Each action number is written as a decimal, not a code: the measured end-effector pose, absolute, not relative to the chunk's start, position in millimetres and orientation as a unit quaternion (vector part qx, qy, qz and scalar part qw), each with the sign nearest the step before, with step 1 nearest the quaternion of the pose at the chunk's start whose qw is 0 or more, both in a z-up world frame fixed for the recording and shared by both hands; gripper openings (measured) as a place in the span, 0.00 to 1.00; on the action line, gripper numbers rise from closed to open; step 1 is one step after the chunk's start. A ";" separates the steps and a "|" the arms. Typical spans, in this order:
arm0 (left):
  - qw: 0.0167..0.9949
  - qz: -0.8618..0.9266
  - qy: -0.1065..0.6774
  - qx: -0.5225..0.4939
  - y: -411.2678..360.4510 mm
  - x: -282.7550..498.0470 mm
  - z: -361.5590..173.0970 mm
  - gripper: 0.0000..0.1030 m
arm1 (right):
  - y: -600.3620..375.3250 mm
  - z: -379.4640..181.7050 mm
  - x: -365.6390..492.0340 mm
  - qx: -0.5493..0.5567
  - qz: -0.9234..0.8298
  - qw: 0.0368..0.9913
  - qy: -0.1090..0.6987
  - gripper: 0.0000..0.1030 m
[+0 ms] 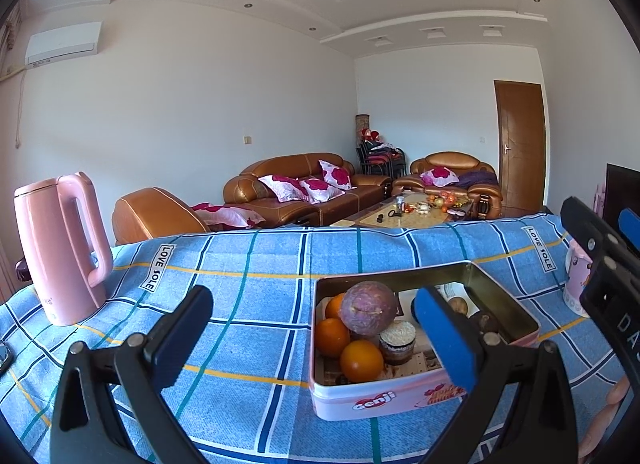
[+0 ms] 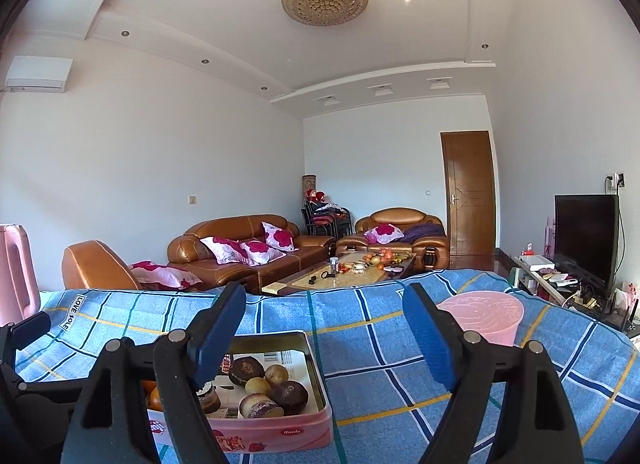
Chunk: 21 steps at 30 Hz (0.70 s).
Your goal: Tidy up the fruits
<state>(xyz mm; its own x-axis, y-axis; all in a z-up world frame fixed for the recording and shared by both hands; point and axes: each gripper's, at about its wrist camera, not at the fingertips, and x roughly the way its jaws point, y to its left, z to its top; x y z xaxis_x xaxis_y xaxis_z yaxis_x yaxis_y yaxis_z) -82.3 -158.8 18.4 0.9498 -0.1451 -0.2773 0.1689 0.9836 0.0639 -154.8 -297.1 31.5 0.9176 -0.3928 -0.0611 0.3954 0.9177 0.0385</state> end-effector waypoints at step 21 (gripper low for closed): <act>0.986 -0.073 0.141 0.041 -158.6 -80.8 16.9 1.00 | -301.2 32.5 -155.7 0.033 -0.208 0.977 0.035 0.80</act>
